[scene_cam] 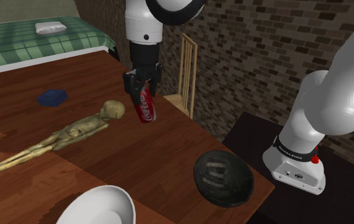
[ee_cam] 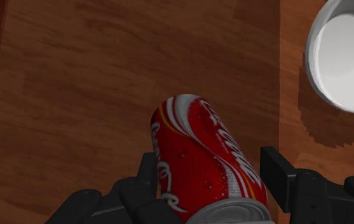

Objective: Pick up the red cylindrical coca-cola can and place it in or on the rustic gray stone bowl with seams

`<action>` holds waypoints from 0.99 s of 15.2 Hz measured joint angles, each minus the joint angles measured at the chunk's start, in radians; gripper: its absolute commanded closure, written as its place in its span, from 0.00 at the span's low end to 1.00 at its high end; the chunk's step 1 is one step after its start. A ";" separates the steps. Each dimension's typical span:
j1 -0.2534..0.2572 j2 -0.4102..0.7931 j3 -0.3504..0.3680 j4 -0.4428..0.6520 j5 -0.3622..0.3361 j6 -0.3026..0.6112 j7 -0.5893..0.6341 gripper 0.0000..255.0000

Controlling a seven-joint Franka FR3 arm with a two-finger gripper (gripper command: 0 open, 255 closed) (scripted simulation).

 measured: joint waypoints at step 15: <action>0.162 -0.571 0.036 -0.420 0.183 -0.120 0.091 1.00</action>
